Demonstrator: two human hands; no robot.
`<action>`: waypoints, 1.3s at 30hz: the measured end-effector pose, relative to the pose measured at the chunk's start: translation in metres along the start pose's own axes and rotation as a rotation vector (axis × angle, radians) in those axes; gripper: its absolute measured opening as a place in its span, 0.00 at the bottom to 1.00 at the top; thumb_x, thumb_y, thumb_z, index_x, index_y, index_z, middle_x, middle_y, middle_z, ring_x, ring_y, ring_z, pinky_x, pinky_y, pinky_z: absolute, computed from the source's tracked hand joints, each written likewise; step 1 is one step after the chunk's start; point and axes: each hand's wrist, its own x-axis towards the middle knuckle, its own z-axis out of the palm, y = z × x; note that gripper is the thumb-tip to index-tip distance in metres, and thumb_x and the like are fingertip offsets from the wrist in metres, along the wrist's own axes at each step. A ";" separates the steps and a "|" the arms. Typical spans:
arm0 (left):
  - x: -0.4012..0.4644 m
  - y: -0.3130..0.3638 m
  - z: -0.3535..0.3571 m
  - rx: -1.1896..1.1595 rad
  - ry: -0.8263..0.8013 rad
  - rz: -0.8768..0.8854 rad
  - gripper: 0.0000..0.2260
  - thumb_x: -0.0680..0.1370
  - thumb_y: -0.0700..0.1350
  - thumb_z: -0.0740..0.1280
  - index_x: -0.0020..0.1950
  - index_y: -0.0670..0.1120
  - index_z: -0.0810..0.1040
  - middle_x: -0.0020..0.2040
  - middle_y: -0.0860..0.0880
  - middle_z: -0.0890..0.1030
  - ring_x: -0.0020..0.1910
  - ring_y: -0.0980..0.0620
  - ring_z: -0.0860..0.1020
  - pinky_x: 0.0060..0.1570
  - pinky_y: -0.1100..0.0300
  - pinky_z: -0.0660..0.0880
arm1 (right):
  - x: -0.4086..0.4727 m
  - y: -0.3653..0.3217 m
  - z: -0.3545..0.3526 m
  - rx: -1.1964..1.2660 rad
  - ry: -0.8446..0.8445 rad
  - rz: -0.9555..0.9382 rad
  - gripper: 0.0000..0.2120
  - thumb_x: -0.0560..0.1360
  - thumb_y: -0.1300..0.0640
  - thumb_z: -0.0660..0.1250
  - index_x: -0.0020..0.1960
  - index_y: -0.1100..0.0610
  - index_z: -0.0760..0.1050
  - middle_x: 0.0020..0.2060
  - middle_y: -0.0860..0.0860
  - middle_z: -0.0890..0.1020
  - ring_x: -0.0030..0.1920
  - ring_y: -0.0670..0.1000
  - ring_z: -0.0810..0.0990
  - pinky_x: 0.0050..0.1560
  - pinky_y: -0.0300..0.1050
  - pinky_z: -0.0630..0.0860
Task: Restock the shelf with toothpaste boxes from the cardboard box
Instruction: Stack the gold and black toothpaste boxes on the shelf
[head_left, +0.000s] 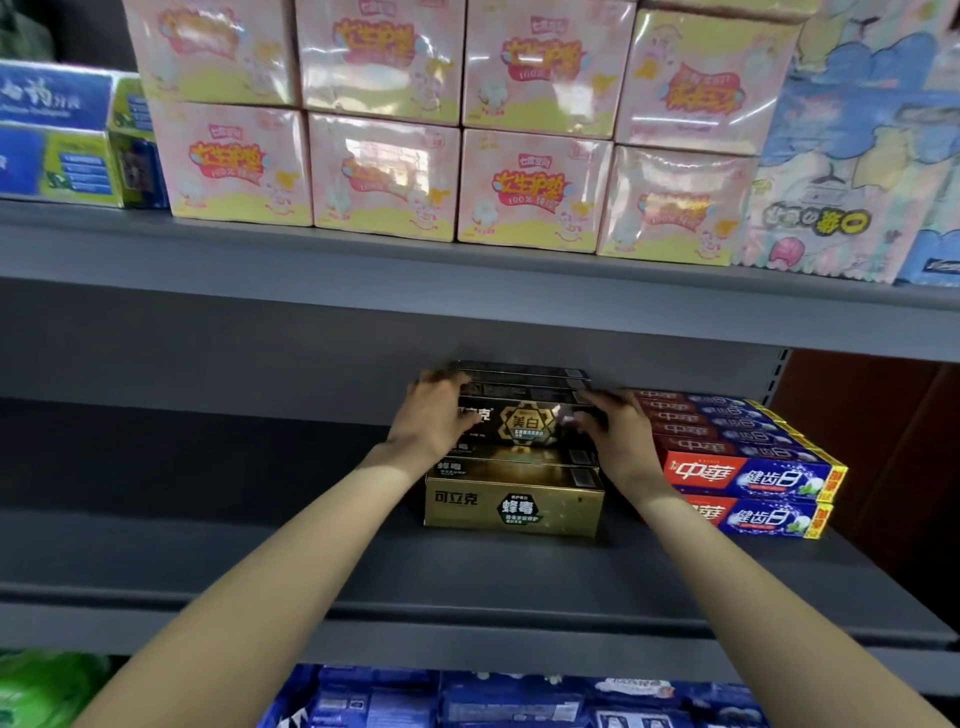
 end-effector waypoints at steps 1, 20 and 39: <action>-0.003 -0.001 0.001 -0.064 -0.004 -0.013 0.24 0.78 0.45 0.66 0.73 0.47 0.64 0.68 0.41 0.70 0.68 0.44 0.68 0.66 0.52 0.68 | -0.002 -0.001 0.002 -0.035 0.022 -0.014 0.18 0.77 0.63 0.65 0.66 0.60 0.73 0.66 0.58 0.70 0.68 0.57 0.69 0.68 0.39 0.61; -0.106 -0.040 -0.053 0.164 0.025 0.314 0.13 0.80 0.46 0.58 0.64 0.47 0.72 0.59 0.47 0.78 0.56 0.46 0.76 0.51 0.53 0.74 | -0.104 -0.136 0.041 -0.114 -0.048 -0.026 0.14 0.76 0.62 0.63 0.60 0.57 0.76 0.55 0.56 0.80 0.56 0.55 0.78 0.55 0.45 0.73; -0.459 -0.274 -0.194 0.322 0.122 -0.411 0.11 0.79 0.50 0.59 0.49 0.45 0.78 0.43 0.41 0.82 0.46 0.39 0.80 0.38 0.52 0.73 | -0.375 -0.403 0.208 0.076 -0.553 -0.240 0.09 0.77 0.59 0.60 0.52 0.57 0.78 0.48 0.58 0.82 0.51 0.60 0.79 0.49 0.53 0.76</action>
